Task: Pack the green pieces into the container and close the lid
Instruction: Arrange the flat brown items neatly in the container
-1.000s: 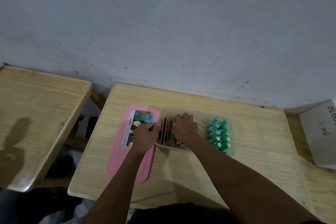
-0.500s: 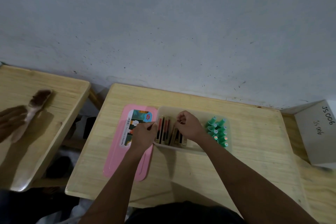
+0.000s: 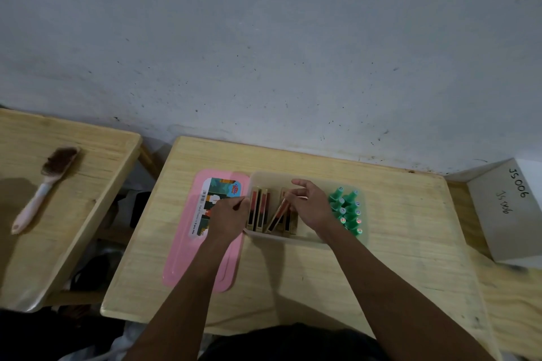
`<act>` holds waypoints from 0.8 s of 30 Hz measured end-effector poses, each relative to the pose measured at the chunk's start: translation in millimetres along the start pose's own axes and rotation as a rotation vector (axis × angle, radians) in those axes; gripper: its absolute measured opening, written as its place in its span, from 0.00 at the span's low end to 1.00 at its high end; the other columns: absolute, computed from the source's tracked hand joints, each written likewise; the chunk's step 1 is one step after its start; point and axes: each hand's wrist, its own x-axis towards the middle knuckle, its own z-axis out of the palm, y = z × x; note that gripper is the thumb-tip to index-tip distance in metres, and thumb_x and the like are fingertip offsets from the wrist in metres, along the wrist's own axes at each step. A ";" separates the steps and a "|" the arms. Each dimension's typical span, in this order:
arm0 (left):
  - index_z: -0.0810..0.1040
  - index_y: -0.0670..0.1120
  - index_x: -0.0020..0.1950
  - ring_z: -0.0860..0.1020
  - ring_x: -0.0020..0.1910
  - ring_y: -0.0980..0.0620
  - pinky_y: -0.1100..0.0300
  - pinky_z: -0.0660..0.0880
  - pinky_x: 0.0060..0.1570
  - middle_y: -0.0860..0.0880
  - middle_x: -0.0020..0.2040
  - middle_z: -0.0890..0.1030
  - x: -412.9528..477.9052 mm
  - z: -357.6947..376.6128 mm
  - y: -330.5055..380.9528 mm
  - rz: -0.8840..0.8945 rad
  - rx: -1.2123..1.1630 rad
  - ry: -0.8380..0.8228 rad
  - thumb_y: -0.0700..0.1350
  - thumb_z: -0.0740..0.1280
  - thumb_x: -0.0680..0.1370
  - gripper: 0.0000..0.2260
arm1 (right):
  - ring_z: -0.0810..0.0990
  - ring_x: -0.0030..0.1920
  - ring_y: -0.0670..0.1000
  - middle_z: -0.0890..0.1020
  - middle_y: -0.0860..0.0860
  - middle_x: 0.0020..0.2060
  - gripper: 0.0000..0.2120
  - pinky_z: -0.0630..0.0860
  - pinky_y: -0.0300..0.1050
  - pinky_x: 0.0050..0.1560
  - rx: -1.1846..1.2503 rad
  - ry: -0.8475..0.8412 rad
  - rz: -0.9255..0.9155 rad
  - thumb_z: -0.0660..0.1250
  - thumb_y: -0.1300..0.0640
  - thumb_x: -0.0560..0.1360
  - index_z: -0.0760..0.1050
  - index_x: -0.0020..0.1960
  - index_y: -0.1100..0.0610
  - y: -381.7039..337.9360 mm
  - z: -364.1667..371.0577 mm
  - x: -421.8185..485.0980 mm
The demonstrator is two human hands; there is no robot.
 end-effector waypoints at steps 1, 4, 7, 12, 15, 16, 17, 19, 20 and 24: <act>0.82 0.40 0.53 0.76 0.35 0.53 0.68 0.69 0.33 0.42 0.41 0.83 0.3 0.3 0.3 0.004 0.000 0.002 0.47 0.60 0.81 0.14 | 0.81 0.43 0.48 0.82 0.52 0.48 0.18 0.81 0.41 0.43 -0.029 0.011 -0.007 0.70 0.59 0.75 0.74 0.64 0.56 0.0 3.0 3.0; 0.82 0.41 0.52 0.75 0.34 0.54 0.69 0.67 0.32 0.43 0.40 0.82 1.7 1.3 0.0 0.009 0.007 0.001 0.47 0.60 0.81 0.14 | 0.80 0.44 0.47 0.82 0.52 0.48 0.16 0.75 0.35 0.40 -0.113 0.029 -0.031 0.71 0.60 0.75 0.74 0.62 0.56 -3.5 15.2 13.1; 0.81 0.39 0.50 0.75 0.31 0.58 0.73 0.68 0.27 0.50 0.34 0.79 3.4 3.4 -3.6 -0.019 -0.021 -0.006 0.47 0.60 0.81 0.14 | 0.80 0.45 0.47 0.84 0.53 0.49 0.15 0.72 0.33 0.41 -0.204 0.050 -0.054 0.71 0.59 0.74 0.75 0.60 0.56 -3.9 30.4 22.2; 0.82 0.42 0.52 0.78 0.34 0.57 0.72 0.68 0.29 0.49 0.37 0.81 4.8 5.3 -7.5 -0.037 -0.044 -0.016 0.48 0.61 0.80 0.13 | 0.80 0.56 0.50 0.82 0.53 0.57 0.16 0.75 0.40 0.56 -0.377 0.105 -0.092 0.70 0.61 0.74 0.77 0.61 0.57 1.5 45.7 24.5; 0.81 0.41 0.53 0.77 0.33 0.58 0.72 0.66 0.29 0.51 0.36 0.79 6.0 6.5 -9.6 -0.041 -0.041 -0.023 0.49 0.61 0.80 0.14 | 0.81 0.54 0.50 0.83 0.53 0.55 0.14 0.76 0.41 0.56 -0.412 0.110 -0.133 0.70 0.62 0.74 0.78 0.60 0.58 8.1 42.8 19.7; 0.81 0.41 0.52 0.76 0.32 0.58 0.72 0.66 0.29 0.52 0.35 0.79 6.1 6.7 -9.9 -0.041 -0.038 -0.019 0.49 0.61 0.80 0.14 | 0.82 0.52 0.50 0.83 0.53 0.53 0.13 0.77 0.42 0.55 -0.398 0.122 -0.135 0.70 0.62 0.74 0.79 0.58 0.58 10.1 41.0 18.2; 0.81 0.41 0.53 0.76 0.32 0.58 0.72 0.66 0.30 0.52 0.35 0.78 6.5 6.9 -10.4 -0.043 -0.041 -0.014 0.49 0.61 0.80 0.14 | 0.82 0.51 0.50 0.83 0.54 0.52 0.12 0.78 0.42 0.55 -0.379 0.131 -0.131 0.71 0.63 0.74 0.79 0.57 0.59 12.5 39.1 17.0; 0.82 0.41 0.53 0.77 0.34 0.58 0.71 0.66 0.31 0.52 0.36 0.79 7.1 7.1 -11.2 -0.042 -0.045 -0.015 0.49 0.61 0.80 0.14 | 0.81 0.47 0.49 0.83 0.54 0.48 0.12 0.79 0.44 0.53 -0.359 0.128 -0.105 0.72 0.64 0.72 0.79 0.55 0.59 15.6 37.2 14.7; 0.82 0.42 0.53 0.77 0.34 0.58 0.71 0.66 0.31 0.51 0.36 0.79 6.9 7.0 -11.2 -0.039 -0.043 -0.019 0.49 0.61 0.80 0.14 | 0.81 0.45 0.49 0.83 0.54 0.46 0.12 0.80 0.46 0.53 -0.367 0.121 -0.090 0.72 0.64 0.71 0.79 0.54 0.59 16.3 37.3 13.6; 0.81 0.42 0.55 0.78 0.36 0.56 0.70 0.67 0.32 0.50 0.39 0.81 6.9 7.1 -11.5 -0.044 -0.042 -0.020 0.49 0.61 0.80 0.14 | 0.81 0.42 0.50 0.83 0.52 0.40 0.09 0.80 0.49 0.49 -0.464 0.100 -0.083 0.71 0.64 0.70 0.80 0.50 0.57 16.6 42.0 10.0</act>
